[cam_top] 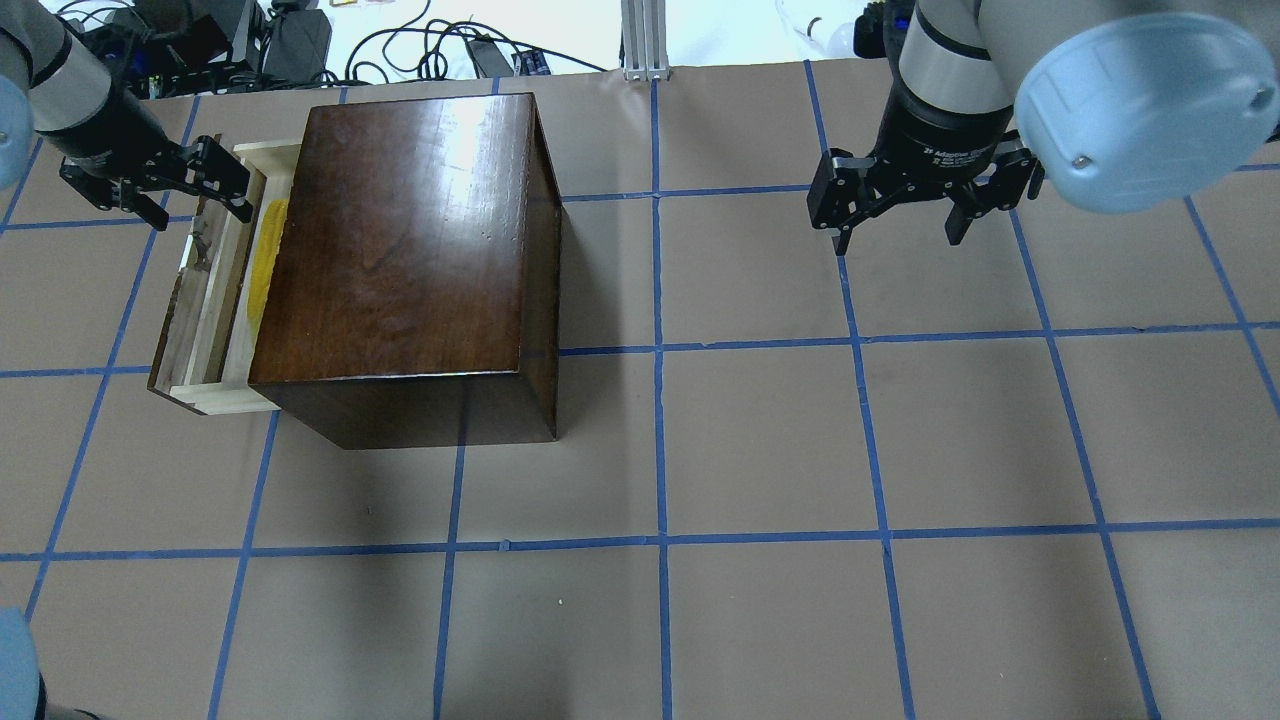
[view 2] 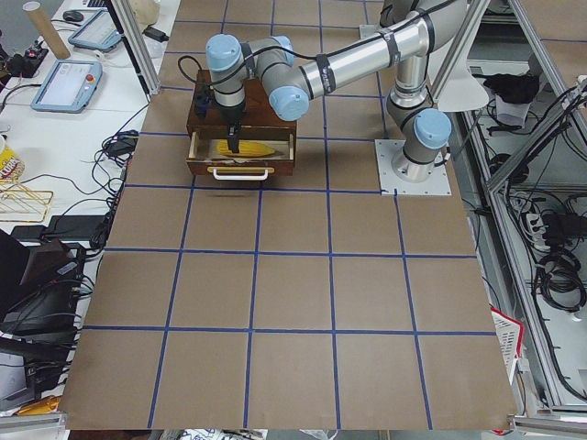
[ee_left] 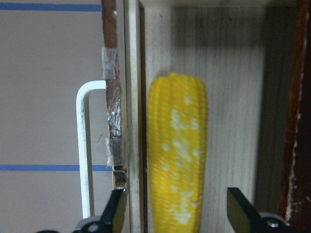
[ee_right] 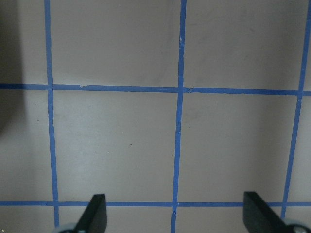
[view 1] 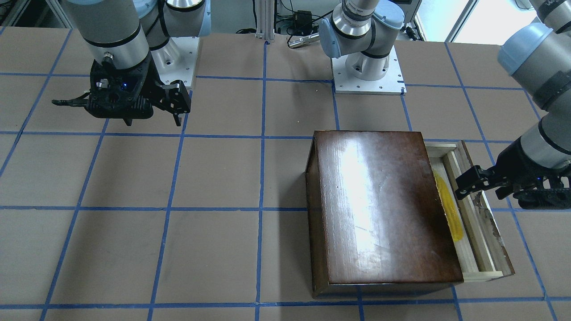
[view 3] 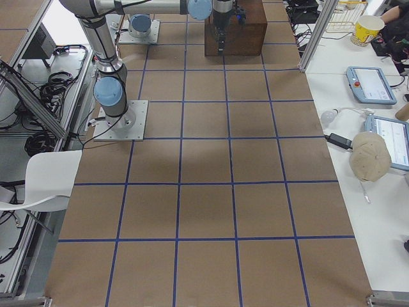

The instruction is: Open drawer and put corn inside

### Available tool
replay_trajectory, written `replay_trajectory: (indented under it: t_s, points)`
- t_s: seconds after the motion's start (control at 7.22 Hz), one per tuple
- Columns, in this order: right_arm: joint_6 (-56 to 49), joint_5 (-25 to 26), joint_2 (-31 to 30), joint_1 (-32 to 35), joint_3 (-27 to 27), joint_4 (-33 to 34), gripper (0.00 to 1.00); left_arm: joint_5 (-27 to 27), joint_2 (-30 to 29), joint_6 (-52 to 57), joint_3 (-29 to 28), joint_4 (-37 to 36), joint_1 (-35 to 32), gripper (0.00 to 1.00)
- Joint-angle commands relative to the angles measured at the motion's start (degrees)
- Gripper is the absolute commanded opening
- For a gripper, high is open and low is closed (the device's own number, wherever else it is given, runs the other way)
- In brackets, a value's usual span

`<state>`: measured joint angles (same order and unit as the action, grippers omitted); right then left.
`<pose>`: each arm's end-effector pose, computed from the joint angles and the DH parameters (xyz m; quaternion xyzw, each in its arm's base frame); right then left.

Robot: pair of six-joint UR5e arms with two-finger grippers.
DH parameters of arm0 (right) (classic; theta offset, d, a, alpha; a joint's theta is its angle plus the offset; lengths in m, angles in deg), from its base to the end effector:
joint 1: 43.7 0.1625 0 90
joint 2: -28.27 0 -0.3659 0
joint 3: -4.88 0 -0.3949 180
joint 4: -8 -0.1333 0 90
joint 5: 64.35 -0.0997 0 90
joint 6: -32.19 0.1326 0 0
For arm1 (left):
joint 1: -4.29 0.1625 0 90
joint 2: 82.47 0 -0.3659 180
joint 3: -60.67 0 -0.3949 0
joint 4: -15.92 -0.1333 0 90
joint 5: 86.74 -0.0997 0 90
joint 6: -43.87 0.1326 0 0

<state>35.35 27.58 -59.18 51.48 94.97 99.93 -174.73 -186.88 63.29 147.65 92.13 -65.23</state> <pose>0.1742 -0.4951 0.3761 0.0177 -0.9997 -0.0050 0.0172 0.0749 -0.5947 0.3107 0.0089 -0.9996 0.0257 0.0093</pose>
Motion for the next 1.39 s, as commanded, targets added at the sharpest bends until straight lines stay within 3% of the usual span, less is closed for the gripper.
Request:
replay_trajectory:
  t_s: [0.0, 0.69, 0.97, 1.25]
  points:
    - [0.00, 0.00, 0.00, 0.00, 0.00, 0.00, 1.00, -0.34, 4.10, 0.00, -1.99, 1.82, -0.88, 1.00]
    - [0.00, 0.00, 0.00, 0.00, 0.00, 0.00, 1.00, -3.41, 13.25, -10.07, -1.39, 4.99, -13.16, 1.00]
    - [0.00, 0.00, 0.00, 0.00, 0.00, 0.00, 1.00, -3.33, 12.92, -14.84, -1.12, 6.13, -19.57, 1.00]
    - [0.00, 0.00, 0.00, 0.00, 0.00, 0.00, 1.00, -2.45, 11.33, -15.03, -1.12, 6.14, -20.22, 1.00]
